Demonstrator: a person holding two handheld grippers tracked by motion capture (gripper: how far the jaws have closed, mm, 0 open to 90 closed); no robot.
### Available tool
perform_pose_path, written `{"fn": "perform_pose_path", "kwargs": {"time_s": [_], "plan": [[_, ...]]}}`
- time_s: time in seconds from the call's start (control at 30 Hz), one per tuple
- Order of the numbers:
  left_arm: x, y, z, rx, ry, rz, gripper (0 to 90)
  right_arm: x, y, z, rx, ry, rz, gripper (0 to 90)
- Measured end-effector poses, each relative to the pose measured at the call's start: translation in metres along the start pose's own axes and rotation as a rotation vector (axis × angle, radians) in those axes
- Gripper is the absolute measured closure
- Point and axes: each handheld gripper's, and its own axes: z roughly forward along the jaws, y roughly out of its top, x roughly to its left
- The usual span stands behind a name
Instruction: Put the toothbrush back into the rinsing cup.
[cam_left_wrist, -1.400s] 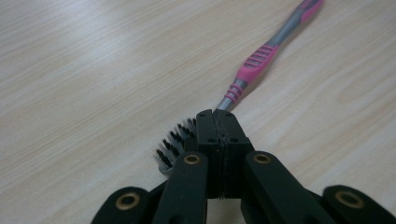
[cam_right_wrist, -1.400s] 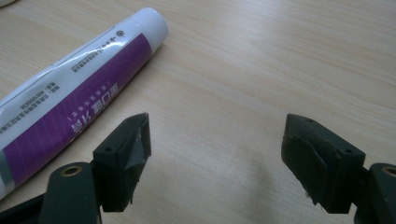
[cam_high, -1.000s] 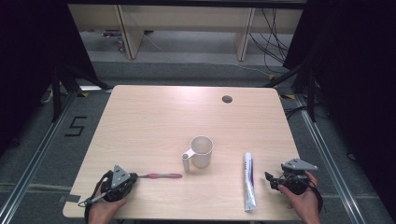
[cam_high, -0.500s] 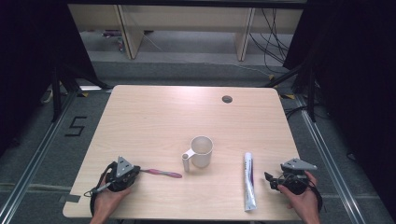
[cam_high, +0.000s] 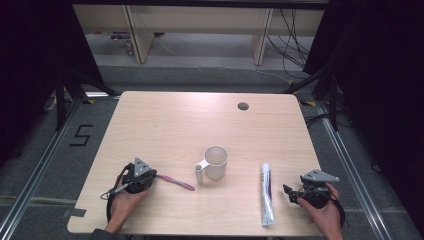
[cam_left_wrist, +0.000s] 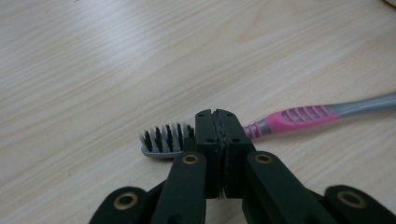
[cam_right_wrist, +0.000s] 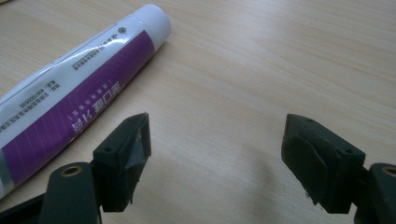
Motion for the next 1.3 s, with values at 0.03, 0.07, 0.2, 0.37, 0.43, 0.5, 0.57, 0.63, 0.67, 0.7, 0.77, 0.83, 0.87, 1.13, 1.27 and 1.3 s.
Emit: {"fn": "perform_pose_path", "kwargs": {"time_s": [0.03, 0.07, 0.2, 0.37, 0.43, 0.5, 0.57, 0.63, 0.67, 0.7, 0.77, 0.83, 0.87, 1.13, 1.27, 1.3], "plan": [[-0.001, 0.002, 0.001, 0.000, 0.005, -0.004, 87.8, 0.000, 0.000, 0.000, 0.000, 0.000, 0.000, 25.0], [-0.001, 0.004, 0.002, 0.001, 0.003, -0.005, 87.6, 0.000, 0.000, 0.000, -0.001, 0.000, 0.000, 25.0], [-0.001, 0.010, 0.006, -0.002, 0.007, -0.031, 84.3, 0.000, 0.000, 0.000, 0.001, 0.004, -0.005, 25.0], [-0.010, 0.012, -0.003, -0.018, -0.012, -0.140, 65.9, 0.001, 0.001, -0.001, 0.015, 0.006, 0.027, 25.0], [-0.016, 0.014, -0.007, -0.023, -0.030, -0.194, 61.0, 0.001, 0.000, -0.002, 0.016, 0.005, 0.022, 25.0], [-0.026, 0.017, -0.012, -0.016, -0.044, -0.230, 49.4, -0.001, 0.000, 0.001, -0.005, 0.016, -0.009, 25.0], [-0.030, 0.018, -0.012, -0.019, -0.053, -0.260, 44.9, 0.000, 0.000, 0.000, -0.001, 0.005, 0.001, 25.0], [-0.035, 0.021, -0.011, -0.002, -0.054, -0.269, 36.5, 0.000, 0.000, 0.000, 0.002, 0.008, 0.000, 25.0], [-0.039, 0.023, -0.009, 0.013, -0.045, -0.277, 36.5, 0.000, 0.000, 0.000, 0.003, 0.010, 0.001, 25.0], [-0.041, 0.026, -0.007, 0.039, -0.041, -0.283, 32.1, 0.001, 0.000, -0.001, 0.011, 0.004, 0.012, 25.0], [-0.044, 0.028, -0.003, 0.048, -0.042, -0.297, 29.5, 0.001, 0.000, -0.001, 0.012, 0.005, 0.012, 25.0], [-0.045, 0.029, -0.001, 0.065, -0.044, -0.293, 26.9, 0.001, -0.001, 0.000, 0.014, 0.006, 0.011, 25.0], [-0.046, 0.029, 0.000, 0.061, -0.035, -0.306, 26.9, 0.001, -0.001, 0.000, 0.014, 0.006, 0.011, 25.0], [-0.047, 0.039, 0.011, 0.106, -0.021, -0.320, 23.8, 0.006, 0.000, -0.002, 0.038, 0.011, 0.057, 25.0], [-0.051, 0.042, 0.017, 0.114, -0.004, -0.310, 23.3, 0.006, 0.000, -0.001, 0.035, 0.009, 0.034, 25.0], [-0.051, 0.042, 0.017, 0.114, -0.004, -0.310, 23.1, 0.007, 0.000, -0.002, 0.042, 0.013, 0.056, 25.0]]}}
